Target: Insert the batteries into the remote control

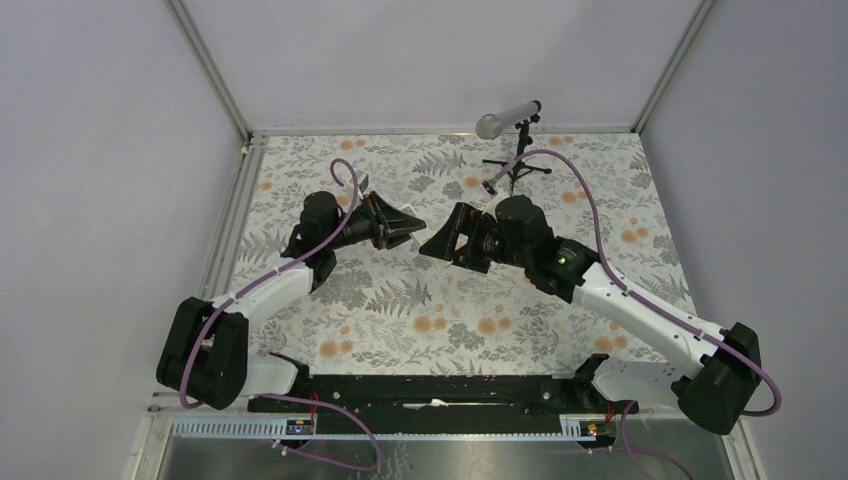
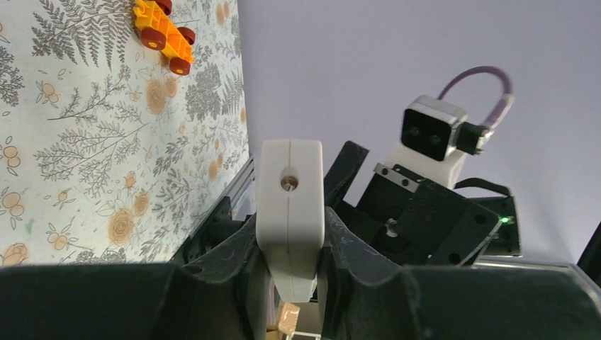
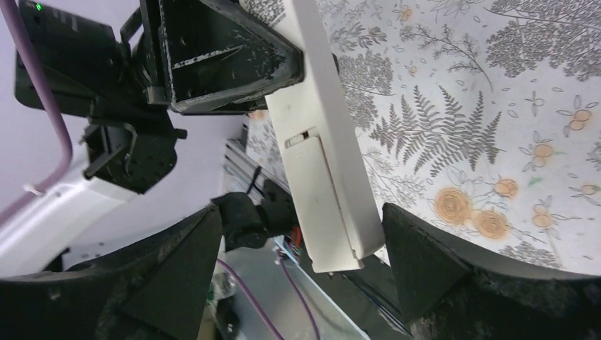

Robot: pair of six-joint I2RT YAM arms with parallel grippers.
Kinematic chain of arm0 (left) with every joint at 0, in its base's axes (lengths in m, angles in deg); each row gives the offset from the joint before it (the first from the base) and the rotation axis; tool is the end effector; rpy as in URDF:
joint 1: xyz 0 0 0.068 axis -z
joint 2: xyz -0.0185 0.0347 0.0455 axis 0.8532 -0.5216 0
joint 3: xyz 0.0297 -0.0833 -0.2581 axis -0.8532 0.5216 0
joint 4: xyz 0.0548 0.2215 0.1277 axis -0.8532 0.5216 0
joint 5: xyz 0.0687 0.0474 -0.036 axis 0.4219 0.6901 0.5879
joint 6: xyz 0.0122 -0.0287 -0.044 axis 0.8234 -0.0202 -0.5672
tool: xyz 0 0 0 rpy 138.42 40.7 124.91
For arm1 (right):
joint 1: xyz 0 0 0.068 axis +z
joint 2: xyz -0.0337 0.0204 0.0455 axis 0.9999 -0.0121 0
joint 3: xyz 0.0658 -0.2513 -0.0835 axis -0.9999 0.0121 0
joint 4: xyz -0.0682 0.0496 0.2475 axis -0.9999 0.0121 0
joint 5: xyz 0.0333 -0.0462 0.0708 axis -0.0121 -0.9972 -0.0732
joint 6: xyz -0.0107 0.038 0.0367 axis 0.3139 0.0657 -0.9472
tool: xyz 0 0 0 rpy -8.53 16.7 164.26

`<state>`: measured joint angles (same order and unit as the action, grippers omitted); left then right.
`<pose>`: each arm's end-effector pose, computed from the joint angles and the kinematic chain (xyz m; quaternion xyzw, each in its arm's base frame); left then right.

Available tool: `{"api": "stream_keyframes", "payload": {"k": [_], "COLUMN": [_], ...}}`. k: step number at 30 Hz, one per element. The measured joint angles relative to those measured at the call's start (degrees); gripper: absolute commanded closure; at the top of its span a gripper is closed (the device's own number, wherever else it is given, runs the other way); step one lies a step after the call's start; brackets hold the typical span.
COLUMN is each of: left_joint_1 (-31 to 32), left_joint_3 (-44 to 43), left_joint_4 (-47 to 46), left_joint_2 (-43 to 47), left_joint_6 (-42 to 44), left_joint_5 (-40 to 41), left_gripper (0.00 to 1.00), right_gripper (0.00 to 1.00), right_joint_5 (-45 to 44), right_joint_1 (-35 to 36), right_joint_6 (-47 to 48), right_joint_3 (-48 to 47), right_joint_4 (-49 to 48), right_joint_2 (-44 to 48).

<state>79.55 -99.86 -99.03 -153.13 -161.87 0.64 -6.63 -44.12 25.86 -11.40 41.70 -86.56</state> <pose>0.2557 -0.1250 0.2567 -0.1255 0.7315 -0.6499 0.1638 0.1879 0.1993 0.3329 -0.0138 0.8298 0.4668 0.3057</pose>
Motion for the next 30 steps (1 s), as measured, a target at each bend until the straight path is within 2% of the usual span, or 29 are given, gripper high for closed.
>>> {"api": "stream_keyframes", "payload": {"k": [3,7,12,17,21,27,30], "left_joint_1": [0.00,0.00,0.00,0.00,-0.09,-0.33,-0.31], "left_joint_3": [0.00,0.00,0.00,0.00,0.00,0.00,0.00], "left_joint_4": [0.04,0.24,0.24,0.24,0.00,-0.04,-0.07], "left_joint_2": [0.59,2.21,3.43,3.45,3.45,3.45,3.45], "left_joint_6": [-1.57,-3.21,-4.35,-4.96,-5.92,-7.52,-7.93], "left_joint_5": [1.01,2.25,2.99,3.06,3.04,2.99,2.86], "left_gripper": [1.00,1.00,1.00,1.00,1.00,1.00,1.00], "right_gripper": [0.18,0.30,0.37,0.52,0.59,0.61,0.55], "right_joint_5": [-0.90,-2.32,-3.87,-4.70,-5.01,-4.94,-4.87], "right_joint_1": [0.00,-0.04,-0.04,-0.07,-0.22,-0.31,-0.31], "right_joint_6": [-5.14,-8.52,-10.64,-12.11,-12.50,-12.04,-12.02], "right_joint_3": [3.93,6.19,8.17,10.08,10.67,10.82,11.19], "right_joint_4": [-6.29,-10.10,-14.71,-18.14,-18.86,-19.76,-20.02], "right_joint_2": [1.44,1.57,2.43,3.63,3.63,3.87,4.35]}}
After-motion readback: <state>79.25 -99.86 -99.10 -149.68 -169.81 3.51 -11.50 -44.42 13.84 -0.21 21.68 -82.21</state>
